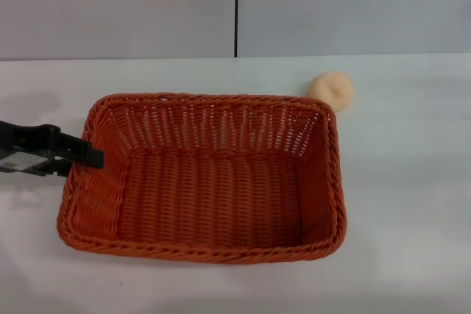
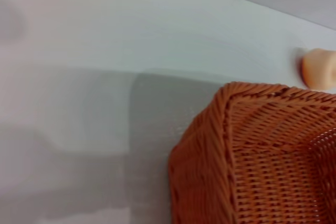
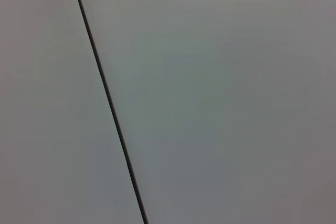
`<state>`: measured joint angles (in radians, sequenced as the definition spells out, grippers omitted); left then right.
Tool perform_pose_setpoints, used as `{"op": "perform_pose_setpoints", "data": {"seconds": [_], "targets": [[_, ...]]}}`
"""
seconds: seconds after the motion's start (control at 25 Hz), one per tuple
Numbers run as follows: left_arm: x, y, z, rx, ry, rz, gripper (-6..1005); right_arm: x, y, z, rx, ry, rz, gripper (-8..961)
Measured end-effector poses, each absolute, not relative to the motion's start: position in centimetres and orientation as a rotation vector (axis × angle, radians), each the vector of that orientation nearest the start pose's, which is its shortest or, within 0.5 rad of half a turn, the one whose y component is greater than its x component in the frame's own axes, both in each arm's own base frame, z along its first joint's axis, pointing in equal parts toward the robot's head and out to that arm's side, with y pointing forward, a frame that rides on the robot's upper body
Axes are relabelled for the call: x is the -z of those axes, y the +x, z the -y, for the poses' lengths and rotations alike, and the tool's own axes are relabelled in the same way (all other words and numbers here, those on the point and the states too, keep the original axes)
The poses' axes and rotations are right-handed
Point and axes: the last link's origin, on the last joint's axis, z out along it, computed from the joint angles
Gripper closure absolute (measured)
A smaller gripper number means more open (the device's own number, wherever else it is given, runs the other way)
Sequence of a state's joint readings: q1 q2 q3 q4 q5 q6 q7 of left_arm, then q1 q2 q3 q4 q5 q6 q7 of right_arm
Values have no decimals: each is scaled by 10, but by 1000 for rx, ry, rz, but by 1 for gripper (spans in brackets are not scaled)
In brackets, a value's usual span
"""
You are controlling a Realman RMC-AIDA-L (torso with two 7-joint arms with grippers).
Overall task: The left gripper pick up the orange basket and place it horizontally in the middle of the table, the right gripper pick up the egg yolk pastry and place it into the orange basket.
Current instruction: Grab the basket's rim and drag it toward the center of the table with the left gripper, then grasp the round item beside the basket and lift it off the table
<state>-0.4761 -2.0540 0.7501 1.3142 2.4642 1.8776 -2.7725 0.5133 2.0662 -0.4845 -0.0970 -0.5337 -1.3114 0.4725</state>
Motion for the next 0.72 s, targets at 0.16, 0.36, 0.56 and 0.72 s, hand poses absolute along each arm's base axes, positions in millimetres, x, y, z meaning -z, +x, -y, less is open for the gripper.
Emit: {"op": "perform_pose_setpoints", "data": {"seconds": [0.16, 0.36, 0.56, 0.72], "targets": [[-95, -266, -309, 20, -2141, 1921, 466, -90, 351, -346, -982, -1090, -591, 287], [-113, -275, -313, 7, -2085, 1868, 276, -91, 348, -348, -995, -1110, -583, 287], [-133, -272, -328, 188, -2082, 1670, 232, -98, 334, -353, -1177, -1273, -623, 288], [-141, -260, -343, 464, -2120, 1409, 232, -111, 323, -360, -1298, -1508, -747, 287]]}}
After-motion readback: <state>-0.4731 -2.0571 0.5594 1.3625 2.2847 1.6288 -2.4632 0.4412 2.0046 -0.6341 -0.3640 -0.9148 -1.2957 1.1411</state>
